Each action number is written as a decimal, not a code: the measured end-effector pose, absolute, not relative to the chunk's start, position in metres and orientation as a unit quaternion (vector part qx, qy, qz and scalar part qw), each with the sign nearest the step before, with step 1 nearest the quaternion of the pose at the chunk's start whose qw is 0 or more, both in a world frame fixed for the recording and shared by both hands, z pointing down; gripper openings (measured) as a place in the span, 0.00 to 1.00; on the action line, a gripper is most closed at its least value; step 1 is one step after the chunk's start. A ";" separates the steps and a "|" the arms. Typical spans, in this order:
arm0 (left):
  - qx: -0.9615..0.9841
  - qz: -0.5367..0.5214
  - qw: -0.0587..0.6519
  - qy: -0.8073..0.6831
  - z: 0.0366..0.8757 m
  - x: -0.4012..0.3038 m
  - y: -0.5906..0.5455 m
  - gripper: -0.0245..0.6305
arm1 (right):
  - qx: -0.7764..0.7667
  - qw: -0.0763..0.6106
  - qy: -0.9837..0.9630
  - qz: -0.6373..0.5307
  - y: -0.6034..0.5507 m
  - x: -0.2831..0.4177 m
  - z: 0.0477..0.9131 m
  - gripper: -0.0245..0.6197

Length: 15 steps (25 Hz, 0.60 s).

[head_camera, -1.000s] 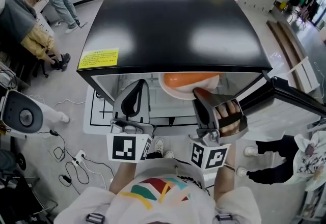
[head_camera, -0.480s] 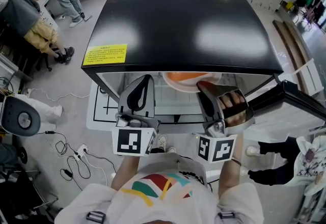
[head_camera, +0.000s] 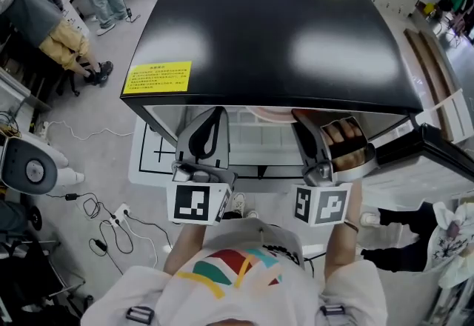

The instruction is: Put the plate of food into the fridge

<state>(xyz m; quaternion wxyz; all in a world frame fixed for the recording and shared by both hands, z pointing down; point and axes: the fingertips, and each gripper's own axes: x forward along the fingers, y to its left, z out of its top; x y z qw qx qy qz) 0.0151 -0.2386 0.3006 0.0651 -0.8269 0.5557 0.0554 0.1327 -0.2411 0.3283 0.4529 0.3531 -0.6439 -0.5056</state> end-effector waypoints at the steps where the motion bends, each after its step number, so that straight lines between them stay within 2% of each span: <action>1: -0.827 0.055 0.064 0.556 0.301 0.015 -0.239 0.05 | 0.349 0.455 -0.644 -0.506 -0.243 0.132 0.329 0.09; 15: -0.830 0.063 0.057 0.552 0.298 0.014 -0.248 0.05 | 0.314 0.478 -0.655 -0.494 -0.257 0.123 0.339 0.11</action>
